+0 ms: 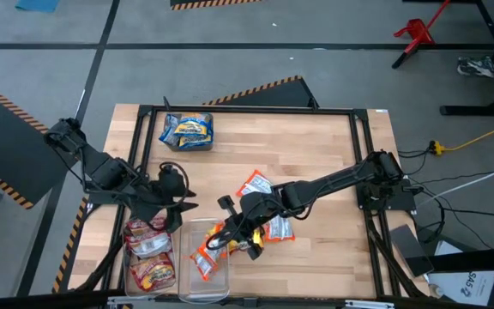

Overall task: Sort Maruchan noodles
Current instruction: Put the orange noodle pack into the right transparent bin

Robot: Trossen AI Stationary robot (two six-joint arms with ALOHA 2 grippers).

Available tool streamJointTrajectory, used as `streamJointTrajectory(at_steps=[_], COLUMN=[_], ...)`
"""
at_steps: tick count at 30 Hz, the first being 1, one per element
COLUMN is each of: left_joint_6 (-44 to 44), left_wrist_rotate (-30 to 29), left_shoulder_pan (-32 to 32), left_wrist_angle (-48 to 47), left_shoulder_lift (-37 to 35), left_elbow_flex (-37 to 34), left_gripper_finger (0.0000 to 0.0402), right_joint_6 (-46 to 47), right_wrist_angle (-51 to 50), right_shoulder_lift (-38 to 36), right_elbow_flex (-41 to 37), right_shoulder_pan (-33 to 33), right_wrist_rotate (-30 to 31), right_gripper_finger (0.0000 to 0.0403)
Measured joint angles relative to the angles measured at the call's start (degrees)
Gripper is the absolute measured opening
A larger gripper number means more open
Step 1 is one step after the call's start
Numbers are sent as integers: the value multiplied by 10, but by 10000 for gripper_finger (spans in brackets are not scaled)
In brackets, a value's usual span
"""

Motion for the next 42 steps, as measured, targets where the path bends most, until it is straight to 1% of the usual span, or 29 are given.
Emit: streamJointTrajectory(at_steps=[4,7,9,11,16,19,21,23,25,28,30,32,34,36,39,42], left_joint_6=[49,95,113,115,116,116,102,66,-3,-139,-190,-220,-229,-229,-217,-198], left_wrist_rotate=[18,53,85,101,103,104,103,99,96,95,101,114,124,125,126,132], left_shoulder_pan=[0,0,0,0,1,1,1,2,9,21,28,35,44,58,83,110], left_wrist_angle=[74,155,175,190,181,206,229,242,248,245,246,239,235,228,208,162], left_shoulder_lift=[4,18,33,48,68,70,68,63,61,61,63,64,63,61,48,38], left_elbow_flex=[-15,-30,-33,-33,-33,-33,-33,-33,-33,-33,-33,-33,-33,-33,-33,-33], left_gripper_finger=[149,149,149,149,149,149,149,149,149,149,149,149,149,149,149,149], right_joint_6=[0,0,0,0,0,0,0,0,0,1,1,-2,-23,-29,-28,-28], right_wrist_angle=[2,2,2,2,2,2,2,1,2,1,1,-8,-33,-62,-89,-97], right_shoulder_lift=[0,0,0,0,0,0,0,0,0,0,0,-1,-1,-1,-1,-3], right_elbow_flex=[0,0,0,0,0,0,0,0,0,0,0,0,0,0,0,-1], right_shoulder_pan=[-5,-11,-12,-16,-16,-16,-16,-18,-19,-23,-23,-23,-28,-37,-57,-74], right_wrist_rotate=[-1,0,0,-1,2,3,8,11,13,24,27,57,99,118,125,126], right_gripper_finger=[0,0,0,0,0,0,0,0,0,0,0,0,0,0,0,0])
